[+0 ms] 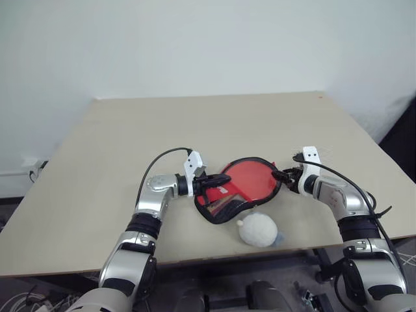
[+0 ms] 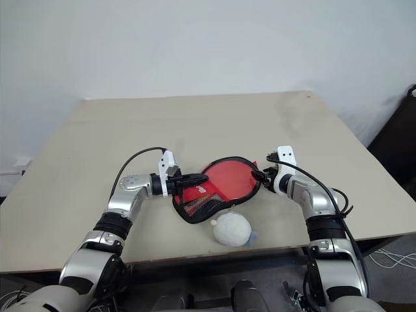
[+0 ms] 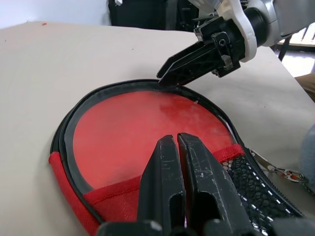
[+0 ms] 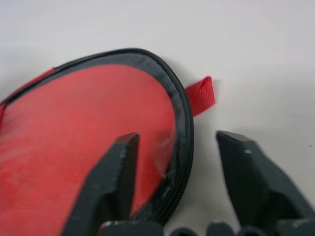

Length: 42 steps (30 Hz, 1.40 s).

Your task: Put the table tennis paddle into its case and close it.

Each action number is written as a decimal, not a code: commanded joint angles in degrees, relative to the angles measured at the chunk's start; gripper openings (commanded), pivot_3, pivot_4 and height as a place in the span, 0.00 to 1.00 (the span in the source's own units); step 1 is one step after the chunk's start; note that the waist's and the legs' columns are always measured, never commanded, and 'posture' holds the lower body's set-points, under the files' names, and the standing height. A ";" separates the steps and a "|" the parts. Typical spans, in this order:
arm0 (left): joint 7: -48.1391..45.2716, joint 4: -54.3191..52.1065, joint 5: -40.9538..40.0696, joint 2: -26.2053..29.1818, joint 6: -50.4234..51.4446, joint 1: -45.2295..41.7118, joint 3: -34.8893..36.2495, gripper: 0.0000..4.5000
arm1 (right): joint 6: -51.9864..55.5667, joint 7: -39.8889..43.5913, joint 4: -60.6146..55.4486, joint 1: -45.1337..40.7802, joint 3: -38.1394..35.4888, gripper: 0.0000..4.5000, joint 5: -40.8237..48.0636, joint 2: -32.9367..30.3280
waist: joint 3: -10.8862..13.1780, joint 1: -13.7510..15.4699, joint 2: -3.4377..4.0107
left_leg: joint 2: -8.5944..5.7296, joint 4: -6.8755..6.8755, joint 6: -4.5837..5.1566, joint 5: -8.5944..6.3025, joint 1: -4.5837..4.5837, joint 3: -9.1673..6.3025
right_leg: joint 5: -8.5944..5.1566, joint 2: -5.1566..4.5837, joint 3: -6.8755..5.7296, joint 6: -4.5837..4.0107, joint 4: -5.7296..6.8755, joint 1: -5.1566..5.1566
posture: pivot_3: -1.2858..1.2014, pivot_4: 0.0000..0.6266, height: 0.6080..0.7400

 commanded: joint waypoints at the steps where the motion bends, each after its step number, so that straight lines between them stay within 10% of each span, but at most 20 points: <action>1: -0.15 -1.26 -0.79 -0.28 -0.45 -1.50 0.04 0.00 | -1.61 -0.16 -4.48 0.31 -0.69 0.84 -0.98 -1.69 | 0.00 -0.02 0.00 | 0.00 0.01 0.00 0.00 0.01 0.01 | 0.00 0.00 0.01 0.00 0.02 0.01 | 0.52 0.00 1.00; 21: -0.59 0.70 0.18 -0.56 -1.55 -2.08 -1.53 0.00 | 15.70 19.07 -47.12 20.01 1.12 0.84 18.64 -17.64 | 0.05 0.29 0.02 | 0.02 0.04 -0.01 -0.01 0.01 0.03 | -0.03 0.00 0.02 -0.01 -0.02 0.01 | 0.52 0.00 1.00; 42: -4.31 0.32 0.25 -0.46 -0.02 -2.03 -3.62 0.00 | 18.78 14.49 -49.63 25.00 6.46 0.84 21.11 -17.31 | 0.08 0.84 -0.08 | 0.04 0.07 -0.02 -0.02 0.00 0.07 | -0.04 0.00 0.02 -0.03 -0.06 0.00 | 0.52 0.00 1.00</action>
